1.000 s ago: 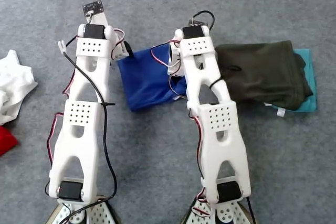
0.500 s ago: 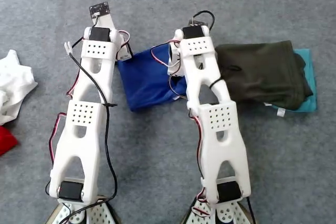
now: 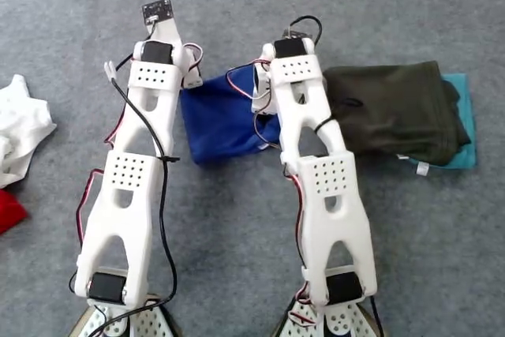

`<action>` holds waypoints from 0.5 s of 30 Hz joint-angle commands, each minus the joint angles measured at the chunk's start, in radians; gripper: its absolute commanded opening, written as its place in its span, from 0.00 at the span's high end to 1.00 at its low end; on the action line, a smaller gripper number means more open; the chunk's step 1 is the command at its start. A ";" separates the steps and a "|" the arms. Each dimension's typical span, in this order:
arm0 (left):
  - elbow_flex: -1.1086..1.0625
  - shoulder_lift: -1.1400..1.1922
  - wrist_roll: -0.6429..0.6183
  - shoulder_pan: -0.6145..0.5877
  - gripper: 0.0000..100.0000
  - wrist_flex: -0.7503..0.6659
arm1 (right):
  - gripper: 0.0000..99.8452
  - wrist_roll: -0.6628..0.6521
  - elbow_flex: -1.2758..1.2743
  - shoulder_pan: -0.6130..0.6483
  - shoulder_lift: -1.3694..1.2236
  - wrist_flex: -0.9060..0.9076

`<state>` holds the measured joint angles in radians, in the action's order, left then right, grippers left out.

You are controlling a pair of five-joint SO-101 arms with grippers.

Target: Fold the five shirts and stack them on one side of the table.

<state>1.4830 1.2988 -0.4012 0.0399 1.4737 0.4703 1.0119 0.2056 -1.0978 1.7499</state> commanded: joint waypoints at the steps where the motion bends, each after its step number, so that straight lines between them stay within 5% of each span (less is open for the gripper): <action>1: 0.056 -0.021 0.006 -0.001 0.97 -0.031 | 0.99 -0.043 0.018 0.000 0.028 0.012; 15: 0.186 -0.190 -0.046 0.061 0.97 -0.035 | 0.99 -0.150 -0.174 -0.066 0.585 0.015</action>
<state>1.6134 1.2221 -0.4381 0.0690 1.4599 0.3399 0.8968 0.1765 -0.7112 1.7545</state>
